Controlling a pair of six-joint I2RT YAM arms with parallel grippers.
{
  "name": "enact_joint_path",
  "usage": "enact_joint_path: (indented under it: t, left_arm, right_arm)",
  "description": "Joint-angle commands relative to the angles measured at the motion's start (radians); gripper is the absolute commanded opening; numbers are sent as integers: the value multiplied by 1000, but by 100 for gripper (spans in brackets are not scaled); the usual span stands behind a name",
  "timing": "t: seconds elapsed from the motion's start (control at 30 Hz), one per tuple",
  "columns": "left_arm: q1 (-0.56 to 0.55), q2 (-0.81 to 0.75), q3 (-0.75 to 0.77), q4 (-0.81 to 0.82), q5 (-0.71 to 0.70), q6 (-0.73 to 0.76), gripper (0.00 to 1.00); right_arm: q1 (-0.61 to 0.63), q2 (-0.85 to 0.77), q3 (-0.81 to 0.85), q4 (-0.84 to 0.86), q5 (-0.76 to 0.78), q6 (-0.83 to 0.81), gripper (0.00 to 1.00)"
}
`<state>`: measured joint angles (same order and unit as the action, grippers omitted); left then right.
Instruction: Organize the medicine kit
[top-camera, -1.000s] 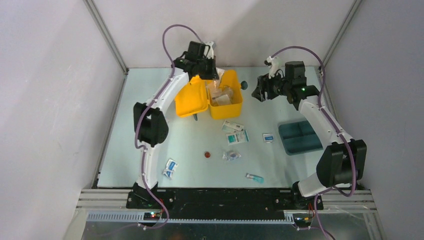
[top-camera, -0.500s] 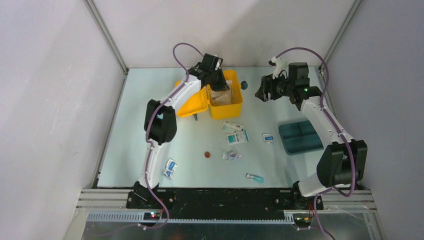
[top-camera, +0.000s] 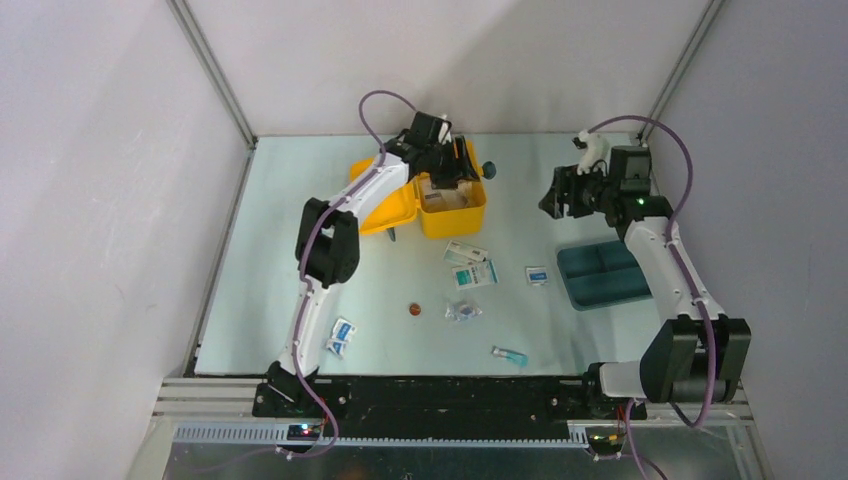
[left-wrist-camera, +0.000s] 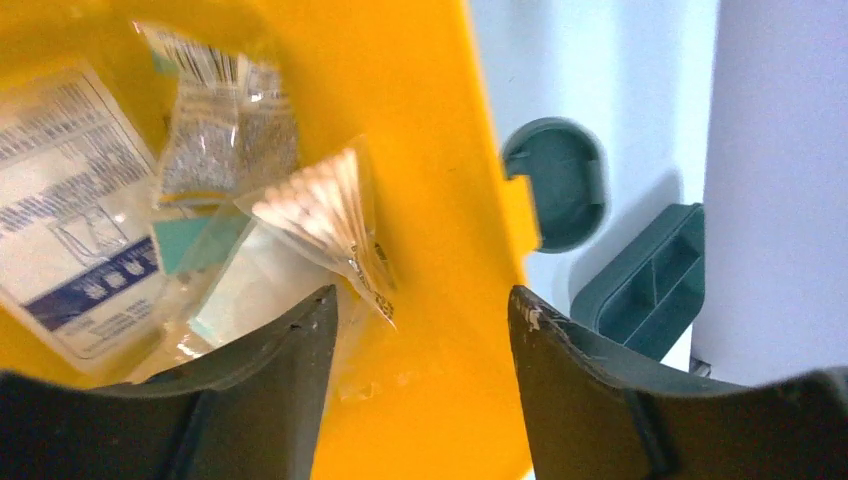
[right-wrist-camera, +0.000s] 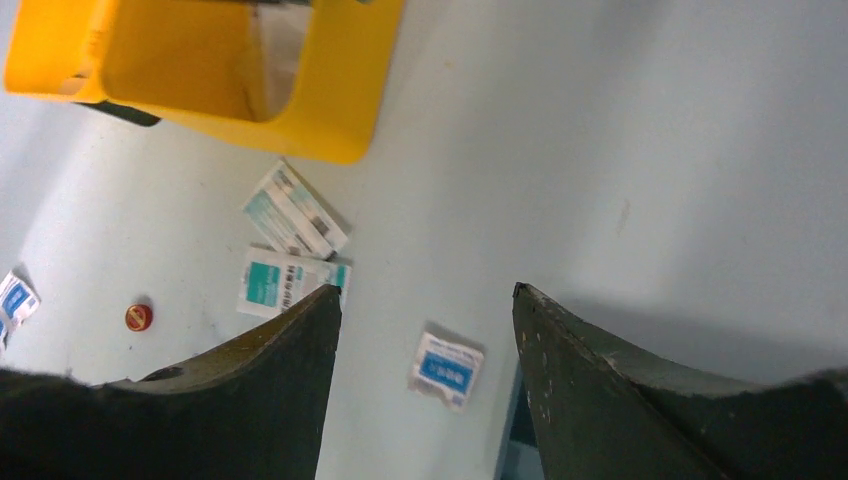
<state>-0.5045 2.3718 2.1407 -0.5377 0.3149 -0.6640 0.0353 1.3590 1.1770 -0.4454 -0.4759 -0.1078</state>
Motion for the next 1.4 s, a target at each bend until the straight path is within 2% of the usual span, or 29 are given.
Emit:
enact_joint_path:
  t: [0.0, 0.03, 0.2, 0.27, 0.43, 0.6, 0.77, 0.87, 1.07, 1.37]
  left_arm:
    - [51, -156, 84, 54, 59, 166, 71]
    - [59, -185, 85, 53, 60, 199, 77]
    - [113, -305, 40, 18, 69, 363, 81]
    - [122, -374, -15, -8, 60, 453, 83]
    - [134, -590, -302, -13, 73, 672, 87]
    - [134, -758, -529, -12, 22, 774, 88]
    - [139, -839, -618, -26, -74, 713, 89]
    - [141, -882, -670, -33, -94, 648, 92]
    - [142, -929, -758, -34, -139, 611, 94]
    - [145, -919, -756, -25, -193, 617, 97]
  right_arm:
    - [-80, -69, -63, -66, 69, 44, 68]
    - [-106, -82, -72, -76, 88, 45, 68]
    - [-203, -109, -133, -169, 155, 18, 67]
    - [-222, -119, -156, -201, 195, -45, 66]
    - [-230, -152, -235, -252, 303, -316, 61]
    - [-273, -156, -301, -262, 341, -385, 60]
    - [-299, -141, -349, -238, 343, -416, 56]
    - [-303, -120, -352, -238, 337, -440, 53]
    - [-320, -63, -352, -217, 320, -470, 48]
    - [-344, 4, -353, -174, 264, -507, 40]
